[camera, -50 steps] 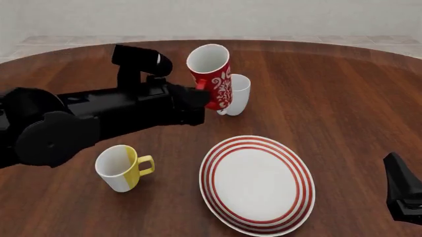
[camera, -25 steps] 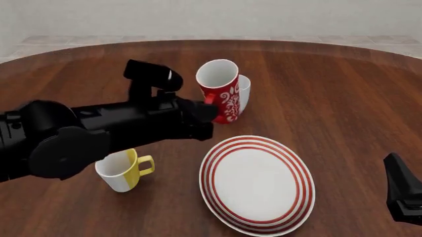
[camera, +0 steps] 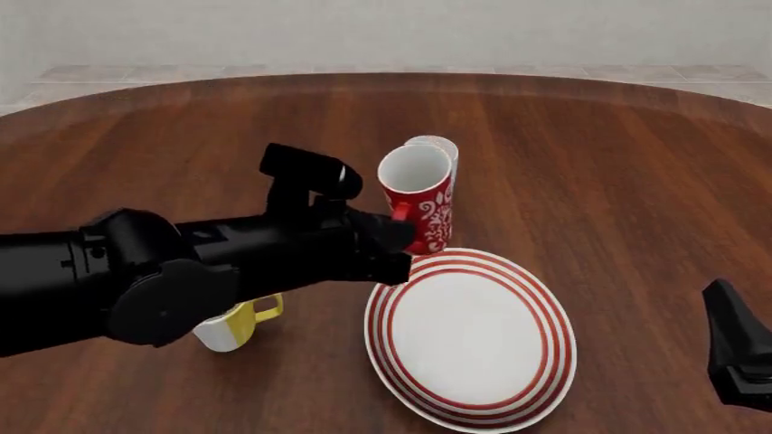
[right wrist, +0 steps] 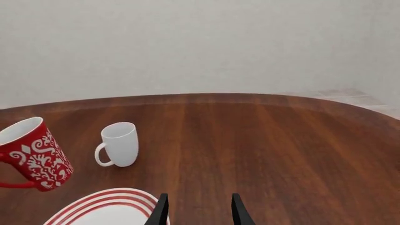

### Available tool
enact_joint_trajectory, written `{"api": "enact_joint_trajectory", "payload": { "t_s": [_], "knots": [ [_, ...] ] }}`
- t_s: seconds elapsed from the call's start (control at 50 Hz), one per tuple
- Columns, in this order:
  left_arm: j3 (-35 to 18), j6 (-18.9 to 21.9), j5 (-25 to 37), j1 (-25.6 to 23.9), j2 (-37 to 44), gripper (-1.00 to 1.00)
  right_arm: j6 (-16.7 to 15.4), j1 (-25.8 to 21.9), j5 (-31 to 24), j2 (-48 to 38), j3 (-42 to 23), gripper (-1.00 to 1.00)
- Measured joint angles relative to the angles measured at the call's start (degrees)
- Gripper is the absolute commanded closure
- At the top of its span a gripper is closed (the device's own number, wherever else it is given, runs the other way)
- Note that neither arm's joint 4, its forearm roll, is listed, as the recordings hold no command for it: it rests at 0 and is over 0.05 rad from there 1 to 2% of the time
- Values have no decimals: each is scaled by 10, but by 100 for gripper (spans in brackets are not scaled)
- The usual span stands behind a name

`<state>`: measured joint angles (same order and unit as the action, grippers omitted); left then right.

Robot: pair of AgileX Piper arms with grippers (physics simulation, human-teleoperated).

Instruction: Pick up the red mug and put it on the plate

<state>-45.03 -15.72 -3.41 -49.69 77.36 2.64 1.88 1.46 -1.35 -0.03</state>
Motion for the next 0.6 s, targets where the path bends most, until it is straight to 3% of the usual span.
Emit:
{"api": "enact_joint_trajectory", "payload": {
  "t_s": [0.6],
  "knots": [
    [14, -14, -38, -18, 41, 100, 0, 0, -3, 4, 0, -100]
  ]
}}
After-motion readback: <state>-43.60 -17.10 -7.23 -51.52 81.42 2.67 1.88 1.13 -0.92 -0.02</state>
